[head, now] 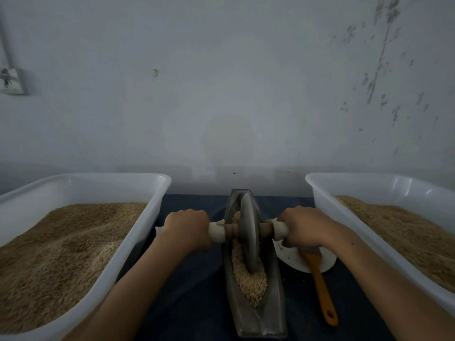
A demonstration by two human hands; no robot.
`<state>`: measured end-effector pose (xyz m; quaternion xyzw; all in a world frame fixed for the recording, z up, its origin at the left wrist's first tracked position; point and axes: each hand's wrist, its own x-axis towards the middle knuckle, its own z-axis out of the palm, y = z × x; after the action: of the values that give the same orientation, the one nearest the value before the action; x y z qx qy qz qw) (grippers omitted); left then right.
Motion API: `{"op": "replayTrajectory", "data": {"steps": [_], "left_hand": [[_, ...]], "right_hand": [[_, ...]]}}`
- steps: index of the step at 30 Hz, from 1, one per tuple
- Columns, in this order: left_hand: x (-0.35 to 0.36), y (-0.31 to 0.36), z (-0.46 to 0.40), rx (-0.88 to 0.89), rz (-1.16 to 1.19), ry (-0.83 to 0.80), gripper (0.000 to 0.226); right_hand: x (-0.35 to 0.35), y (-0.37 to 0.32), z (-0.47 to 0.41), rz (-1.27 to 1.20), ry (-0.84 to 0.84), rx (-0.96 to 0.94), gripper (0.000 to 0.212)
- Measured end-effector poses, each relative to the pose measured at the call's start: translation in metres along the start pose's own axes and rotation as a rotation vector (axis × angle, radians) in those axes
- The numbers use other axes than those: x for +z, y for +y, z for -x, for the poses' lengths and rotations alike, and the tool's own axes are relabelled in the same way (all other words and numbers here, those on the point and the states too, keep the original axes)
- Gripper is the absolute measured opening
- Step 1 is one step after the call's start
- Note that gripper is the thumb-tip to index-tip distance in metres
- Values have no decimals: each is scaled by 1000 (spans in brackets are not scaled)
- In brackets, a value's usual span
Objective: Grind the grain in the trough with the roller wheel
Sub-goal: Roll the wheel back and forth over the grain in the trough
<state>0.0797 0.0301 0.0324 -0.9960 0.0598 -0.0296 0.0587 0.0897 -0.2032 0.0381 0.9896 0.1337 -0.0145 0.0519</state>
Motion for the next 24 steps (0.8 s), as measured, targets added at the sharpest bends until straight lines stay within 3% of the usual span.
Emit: {"op": "replayTrajectory", "data": {"steps": [3,6,12,15,19,24], "left_hand": [[-2,0,1,15,1,-41,39],[0,1,0,1,-16,11,34],[10,2,-4,-44,37,210,17],[13,1,-4,-40,68,230,16],[11,-3,-4,-4,26,128,22],[7,-8,-7,29,58,-52,37]], "right_hand": [[-3,0,2,-35,-81,7,16],[1,0,2,-36,-47,13,14],[14,-4,-3,3,324,12,11],[16,-6,-4,35,386,7,11],[9,-3,-2,29,219,-10,4],[-1,-4,1,4,2,-14,22]]}}
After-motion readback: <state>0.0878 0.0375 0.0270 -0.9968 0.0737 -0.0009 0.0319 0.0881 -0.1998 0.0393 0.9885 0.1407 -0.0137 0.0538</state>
